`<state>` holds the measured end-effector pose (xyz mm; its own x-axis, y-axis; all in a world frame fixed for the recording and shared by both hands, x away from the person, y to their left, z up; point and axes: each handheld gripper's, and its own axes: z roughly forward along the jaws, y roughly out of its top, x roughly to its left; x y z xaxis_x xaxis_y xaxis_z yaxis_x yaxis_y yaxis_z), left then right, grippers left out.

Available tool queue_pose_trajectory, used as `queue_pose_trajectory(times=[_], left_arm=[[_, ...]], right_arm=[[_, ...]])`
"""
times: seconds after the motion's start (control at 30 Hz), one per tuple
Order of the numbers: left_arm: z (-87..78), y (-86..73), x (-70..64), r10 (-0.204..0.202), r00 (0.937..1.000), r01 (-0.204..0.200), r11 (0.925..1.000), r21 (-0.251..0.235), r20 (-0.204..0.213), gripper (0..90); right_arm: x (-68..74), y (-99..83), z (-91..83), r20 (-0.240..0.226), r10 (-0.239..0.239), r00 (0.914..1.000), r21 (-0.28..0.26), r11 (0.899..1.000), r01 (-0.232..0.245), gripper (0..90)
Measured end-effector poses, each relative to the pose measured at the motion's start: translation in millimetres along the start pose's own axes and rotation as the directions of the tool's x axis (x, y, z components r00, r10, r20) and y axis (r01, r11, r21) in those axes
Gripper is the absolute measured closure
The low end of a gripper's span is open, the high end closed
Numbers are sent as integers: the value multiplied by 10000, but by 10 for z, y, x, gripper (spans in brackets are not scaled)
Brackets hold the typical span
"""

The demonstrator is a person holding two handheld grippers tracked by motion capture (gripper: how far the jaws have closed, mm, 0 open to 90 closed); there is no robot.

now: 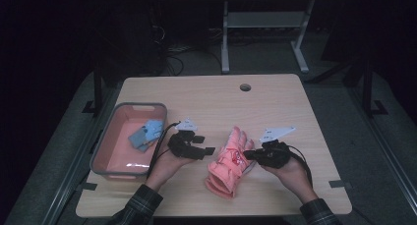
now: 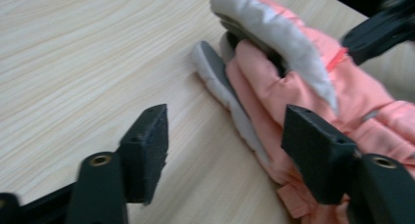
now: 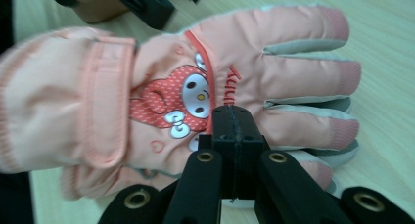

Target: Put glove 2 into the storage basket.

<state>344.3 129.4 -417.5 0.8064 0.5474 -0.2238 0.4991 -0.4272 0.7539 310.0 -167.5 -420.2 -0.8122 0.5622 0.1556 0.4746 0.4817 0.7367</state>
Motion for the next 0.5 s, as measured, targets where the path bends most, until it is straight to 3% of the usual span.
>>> queue_pose_trajectory(times=[0.23, 0.5], left_arm=[[-35, 125, -90, 532, 9982, -531, 9986, -54, 279, 253], [122, 288, -218, 505, 9974, -515, 9985, 196, 522, 170]], right_arm=[[23, -63, 224, 33, -167, 9999, 751, 9970, 164, 900], [39, -90, 303, 165, -194, 9997, 1118, 9936, 174, 900]])
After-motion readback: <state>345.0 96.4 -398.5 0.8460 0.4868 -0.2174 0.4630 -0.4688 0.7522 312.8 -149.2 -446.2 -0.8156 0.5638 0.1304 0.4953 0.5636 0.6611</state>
